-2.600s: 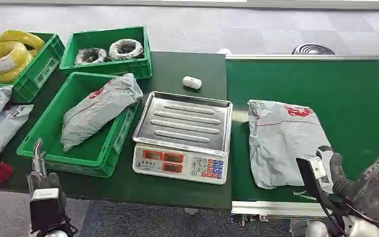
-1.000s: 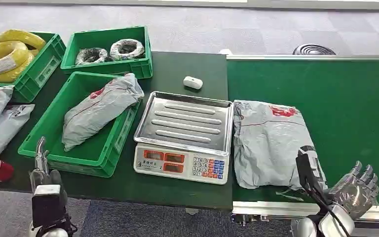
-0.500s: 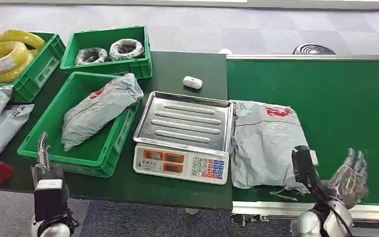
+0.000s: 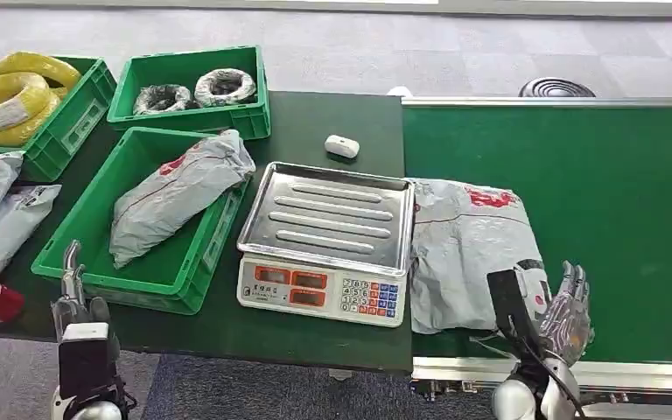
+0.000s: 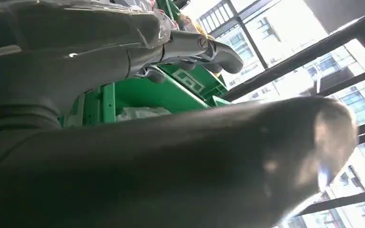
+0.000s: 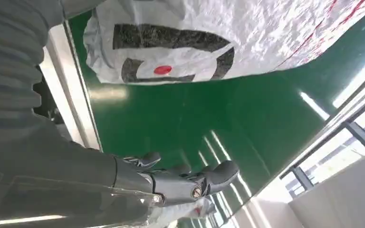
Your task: Moved the parcel from conveyor to table for the left to box.
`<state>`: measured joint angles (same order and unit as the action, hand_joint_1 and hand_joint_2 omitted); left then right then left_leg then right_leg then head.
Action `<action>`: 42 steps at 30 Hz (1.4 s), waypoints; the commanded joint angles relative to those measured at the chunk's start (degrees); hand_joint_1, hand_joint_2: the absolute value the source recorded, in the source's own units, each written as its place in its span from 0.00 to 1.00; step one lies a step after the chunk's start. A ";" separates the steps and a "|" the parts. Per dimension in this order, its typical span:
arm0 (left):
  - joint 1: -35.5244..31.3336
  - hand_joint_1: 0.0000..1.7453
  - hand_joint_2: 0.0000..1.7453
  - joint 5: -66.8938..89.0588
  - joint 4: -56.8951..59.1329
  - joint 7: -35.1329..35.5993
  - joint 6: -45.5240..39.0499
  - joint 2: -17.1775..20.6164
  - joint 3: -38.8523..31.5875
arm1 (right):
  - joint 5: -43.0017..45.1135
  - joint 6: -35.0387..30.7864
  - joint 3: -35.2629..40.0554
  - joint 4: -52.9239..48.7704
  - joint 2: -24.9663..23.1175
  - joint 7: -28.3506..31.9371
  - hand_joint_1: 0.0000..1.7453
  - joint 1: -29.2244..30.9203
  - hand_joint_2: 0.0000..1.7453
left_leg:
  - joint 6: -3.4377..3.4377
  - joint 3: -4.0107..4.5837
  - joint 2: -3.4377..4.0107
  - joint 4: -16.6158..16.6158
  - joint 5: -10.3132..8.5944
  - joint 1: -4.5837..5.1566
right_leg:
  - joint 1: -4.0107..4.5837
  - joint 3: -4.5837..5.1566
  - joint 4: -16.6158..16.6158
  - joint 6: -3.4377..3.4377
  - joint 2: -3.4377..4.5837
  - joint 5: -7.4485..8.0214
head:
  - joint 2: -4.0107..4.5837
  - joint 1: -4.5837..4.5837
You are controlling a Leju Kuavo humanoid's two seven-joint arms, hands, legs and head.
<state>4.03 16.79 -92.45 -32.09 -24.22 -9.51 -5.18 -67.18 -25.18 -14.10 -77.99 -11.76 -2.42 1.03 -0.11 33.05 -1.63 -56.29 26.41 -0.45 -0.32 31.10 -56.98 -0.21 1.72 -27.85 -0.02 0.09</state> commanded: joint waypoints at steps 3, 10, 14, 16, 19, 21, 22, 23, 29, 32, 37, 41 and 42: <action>-0.55 0.00 0.00 -0.77 3.22 -0.33 -1.17 1.00 1.76 | -0.11 -1.87 5.50 18.29 1.10 -1.81 0.00 4.81 1.00 | -0.02 -0.13 0.16 0.07 0.00 -0.04 | 0.06 -0.12 0.10 0.00 0.02 0.04 | 0.00 -0.02; 1.48 0.00 0.00 -1.96 2.17 -0.73 -2.11 1.64 1.64 | -2.91 -5.02 5.67 16.46 1.88 -3.52 0.00 4.31 1.00 | 0.00 -0.13 0.21 0.11 0.00 0.00 | 0.03 -0.10 0.11 -0.02 -0.02 0.03 | 0.02 0.00; 1.60 0.00 0.00 -2.04 2.24 -0.86 -2.31 1.46 1.70 | -5.00 -8.18 4.78 14.66 2.27 -4.43 0.00 3.78 1.00 | -0.01 -0.06 0.10 0.06 0.00 -0.01 | 0.03 -0.05 0.06 -0.01 -0.06 0.01 | 0.00 0.00; 1.65 0.00 0.00 -2.15 2.48 -1.07 -2.47 1.45 2.09 | -6.70 -10.61 2.82 12.90 3.20 -5.75 0.00 3.77 1.00 | -0.01 -0.04 0.10 0.07 -0.02 0.00 | 0.02 -0.03 0.07 -0.02 -0.10 0.02 | 0.00 0.00; 1.05 0.00 0.00 -2.47 2.74 -1.46 -2.27 1.17 2.54 | -10.30 -11.31 -2.43 13.13 6.36 -8.76 0.00 5.65 1.00 | 0.02 0.02 -0.01 0.05 -0.05 0.03 | -0.01 0.01 0.05 -0.04 -0.23 0.01 | 0.00 0.00; 0.39 0.00 0.00 -2.38 2.86 -1.37 -2.04 0.88 2.63 | -9.69 -12.28 -6.99 18.17 8.06 -6.56 0.00 8.83 1.00 | 0.04 0.02 -0.03 0.07 -0.08 0.05 | -0.03 -0.01 0.09 -0.07 -0.28 0.03 | 0.00 -0.02; 0.36 0.00 0.00 -2.36 2.85 -1.34 -2.05 0.86 2.64 | -9.64 -12.35 -7.44 18.58 8.08 -6.08 0.00 9.09 1.00 | 0.05 0.01 0.00 0.06 -0.07 0.04 | -0.02 -0.02 0.09 -0.07 -0.23 0.04 | 0.00 0.00; 0.36 0.00 0.00 -2.36 2.85 -1.34 -2.05 0.86 2.64 | -9.64 -12.35 -7.44 18.58 8.08 -6.08 0.00 9.09 1.00 | 0.04 -0.02 0.00 0.05 -0.05 0.03 | -0.02 -0.04 0.07 -0.05 -0.16 0.03 | 0.00 0.00; 0.31 0.00 0.00 -2.33 2.89 -1.26 -1.80 0.91 2.60 | -11.85 -13.12 -8.31 19.98 7.68 -7.93 0.00 9.81 1.00 | -0.02 -0.07 0.09 0.06 -0.01 0.05 | -0.03 -0.04 0.07 -0.01 -0.07 0.02 | 0.00 0.00; -0.12 0.00 0.00 -2.14 2.81 -1.05 -1.45 0.70 2.49 | -13.51 -14.14 -10.65 24.04 9.50 -9.14 0.00 12.30 1.00 | -0.02 -0.05 0.08 0.06 -0.03 0.04 | -0.03 -0.03 0.07 -0.01 -0.12 0.04 | 0.02 -0.02; -0.35 0.00 0.00 -1.22 1.64 -0.35 -1.10 0.47 1.98 | -10.51 -14.11 -13.33 29.73 10.47 -4.48 0.00 17.38 1.00 | 0.03 -0.03 0.22 0.03 -0.05 0.04 | -0.03 0.01 0.08 -0.06 -0.04 0.10 | 0.00 -0.02; -0.28 0.00 0.00 -0.79 0.95 0.15 -1.06 0.36 1.04 | -8.32 -12.52 -11.41 20.55 6.85 -1.28 0.00 15.62 1.00 | -0.01 0.03 0.23 0.00 -0.02 0.05 | -0.03 0.09 0.00 -0.02 0.03 0.06 | 0.00 0.00; -0.06 0.00 0.00 -0.54 0.78 0.18 -0.83 0.27 1.02 | -9.80 -13.16 -11.20 18.51 6.54 -2.50 0.00 15.10 1.00 | -0.01 0.04 0.17 0.00 -0.02 0.05 | -0.04 0.09 -0.03 0.00 0.00 0.04 | 0.00 0.00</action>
<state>4.56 15.61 -92.32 -32.83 -25.49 -9.11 -3.02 -76.48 -39.04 -23.96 -56.57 -2.21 -5.71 13.84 -0.10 33.06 -1.64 -56.30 26.41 -0.42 -0.35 31.11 -56.98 -0.22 1.73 -27.83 -0.02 0.09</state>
